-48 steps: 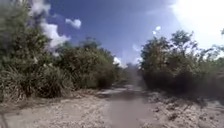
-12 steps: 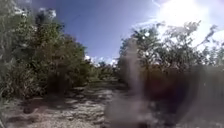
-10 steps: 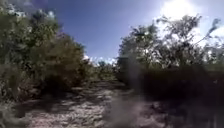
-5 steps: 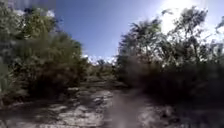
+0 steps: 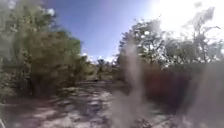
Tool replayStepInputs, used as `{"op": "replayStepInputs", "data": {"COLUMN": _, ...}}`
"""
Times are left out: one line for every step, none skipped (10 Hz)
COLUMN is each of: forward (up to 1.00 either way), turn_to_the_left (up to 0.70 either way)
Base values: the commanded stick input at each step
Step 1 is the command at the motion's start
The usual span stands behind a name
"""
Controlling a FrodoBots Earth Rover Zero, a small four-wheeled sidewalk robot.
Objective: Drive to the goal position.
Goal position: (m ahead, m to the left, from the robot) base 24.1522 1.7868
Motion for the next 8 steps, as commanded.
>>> {"op": "replayStepInputs", "data": {"forward": 0.7, "turn_to_the_left": 0.0}}
{"op": "replayStepInputs", "data": {"forward": 0.7, "turn_to_the_left": 0.0}}
{"op": "replayStepInputs", "data": {"forward": 0.7, "turn_to_the_left": 0.0}}
{"op": "replayStepInputs", "data": {"forward": 0.7, "turn_to_the_left": 0.03}}
{"op": "replayStepInputs", "data": {"forward": 0.7, "turn_to_the_left": 0.14}}
{"op": "replayStepInputs", "data": {"forward": 0.7, "turn_to_the_left": 0.13}}
{"op": "replayStepInputs", "data": {"forward": 0.7, "turn_to_the_left": 0.1}}
{"op": "replayStepInputs", "data": {"forward": 0.7, "turn_to_the_left": 0.0}}
